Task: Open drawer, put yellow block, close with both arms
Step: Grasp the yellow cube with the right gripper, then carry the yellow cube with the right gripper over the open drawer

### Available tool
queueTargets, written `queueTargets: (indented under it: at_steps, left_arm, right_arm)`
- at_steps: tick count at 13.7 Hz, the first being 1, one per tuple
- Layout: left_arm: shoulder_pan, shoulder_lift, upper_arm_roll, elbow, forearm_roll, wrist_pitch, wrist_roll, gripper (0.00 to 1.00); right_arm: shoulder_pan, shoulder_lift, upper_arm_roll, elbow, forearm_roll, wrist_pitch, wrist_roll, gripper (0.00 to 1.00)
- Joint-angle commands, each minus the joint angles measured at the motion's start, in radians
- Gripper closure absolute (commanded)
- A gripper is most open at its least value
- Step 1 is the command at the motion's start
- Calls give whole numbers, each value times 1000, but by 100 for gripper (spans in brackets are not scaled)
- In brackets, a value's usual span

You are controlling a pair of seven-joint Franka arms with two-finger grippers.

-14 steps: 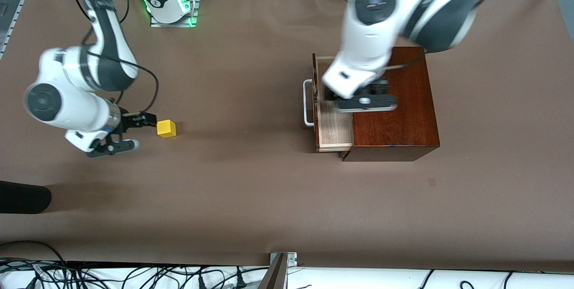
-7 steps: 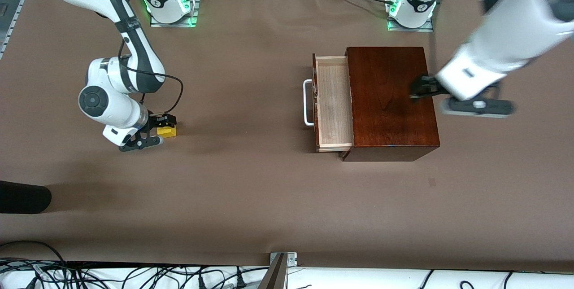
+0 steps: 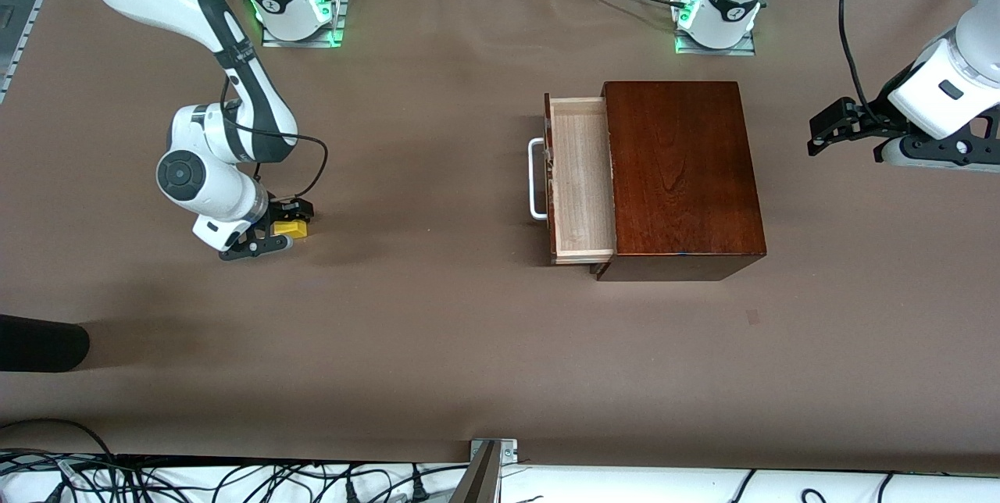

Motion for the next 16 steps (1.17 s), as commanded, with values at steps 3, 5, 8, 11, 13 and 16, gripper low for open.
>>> queueTargets:
  at_steps: [3,5,8,11,13,16]
  left_arm:
    - [24,-36,-32,-79,-11,39,-9,0]
    - [14,-30,-35,-64,-9,30,-12,0]
    - [13,-30,-37,-62,-9,19,-35,0]
    - [13,-28,-37,-61,-8,19,-34,0]
    - [13,-27,-37,-59,-9,21,-28,0]
    - [13,-25,-37,-58,-9,21,-28,0]
  right_arm:
    - [1,-12,3,16,-3,4,-18,100]
    - [1,-43,40,94,-10,-115,-24,100]
    - [1,-52,104,276,-8,-292,-183,100]
    - [62,-29,173,456,-7,-448,-192,100]
    - [170,-26,198,494,-10,-452,-181,100]
    - [377,14,196,606,-57,-446,-185,100]
